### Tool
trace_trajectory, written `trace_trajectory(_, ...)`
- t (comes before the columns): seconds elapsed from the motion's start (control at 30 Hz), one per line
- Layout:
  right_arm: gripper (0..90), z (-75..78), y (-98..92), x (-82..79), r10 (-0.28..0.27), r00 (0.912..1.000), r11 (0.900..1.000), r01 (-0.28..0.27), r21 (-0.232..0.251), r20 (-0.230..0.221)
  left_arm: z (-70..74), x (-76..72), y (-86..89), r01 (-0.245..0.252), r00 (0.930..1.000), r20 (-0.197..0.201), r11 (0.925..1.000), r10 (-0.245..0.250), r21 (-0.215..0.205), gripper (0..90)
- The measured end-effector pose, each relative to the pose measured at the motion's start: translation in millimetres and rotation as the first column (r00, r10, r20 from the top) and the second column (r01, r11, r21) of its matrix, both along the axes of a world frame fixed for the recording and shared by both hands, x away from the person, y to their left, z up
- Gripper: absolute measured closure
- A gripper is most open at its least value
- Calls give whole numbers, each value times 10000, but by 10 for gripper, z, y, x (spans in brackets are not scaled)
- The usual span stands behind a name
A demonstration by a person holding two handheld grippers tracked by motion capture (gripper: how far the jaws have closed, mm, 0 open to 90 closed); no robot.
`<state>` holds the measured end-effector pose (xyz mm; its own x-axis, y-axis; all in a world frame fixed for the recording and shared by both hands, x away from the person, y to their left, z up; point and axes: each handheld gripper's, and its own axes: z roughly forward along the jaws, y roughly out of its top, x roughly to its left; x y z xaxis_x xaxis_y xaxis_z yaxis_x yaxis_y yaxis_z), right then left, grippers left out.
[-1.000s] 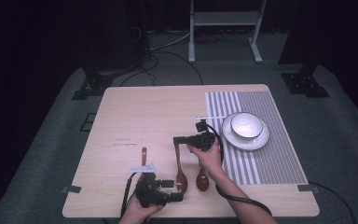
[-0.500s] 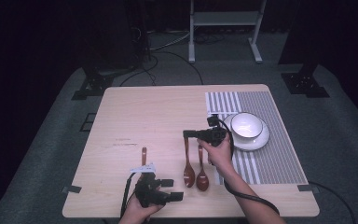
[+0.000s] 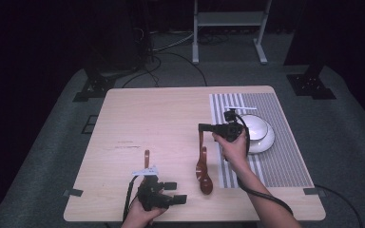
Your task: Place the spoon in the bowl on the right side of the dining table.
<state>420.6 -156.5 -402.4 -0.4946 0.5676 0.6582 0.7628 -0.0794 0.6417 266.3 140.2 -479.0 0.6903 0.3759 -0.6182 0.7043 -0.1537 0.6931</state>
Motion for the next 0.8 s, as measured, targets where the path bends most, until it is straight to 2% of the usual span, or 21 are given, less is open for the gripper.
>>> trace_trajectory(0.33, 836, 143, -317, 101, -913, 9957, 9958, 915, -67, 179, -8, 5, 5, -13, 10000, 17, 10000, 13, -6, 59)
trace_trajectory(0.5, 836, 237, -497, 145, -1433, 9891, 9895, 1438, -123, 331, -5, 4, 2, -14, 10000, 25, 10000, 14, -16, 59)
trace_trajectory(0.8, 836, 318, -696, 206, -2013, 9786, 9790, 2024, -234, 428, -6, 11, 12, 11, 10000, 79, 10000, -11, 30, 59)
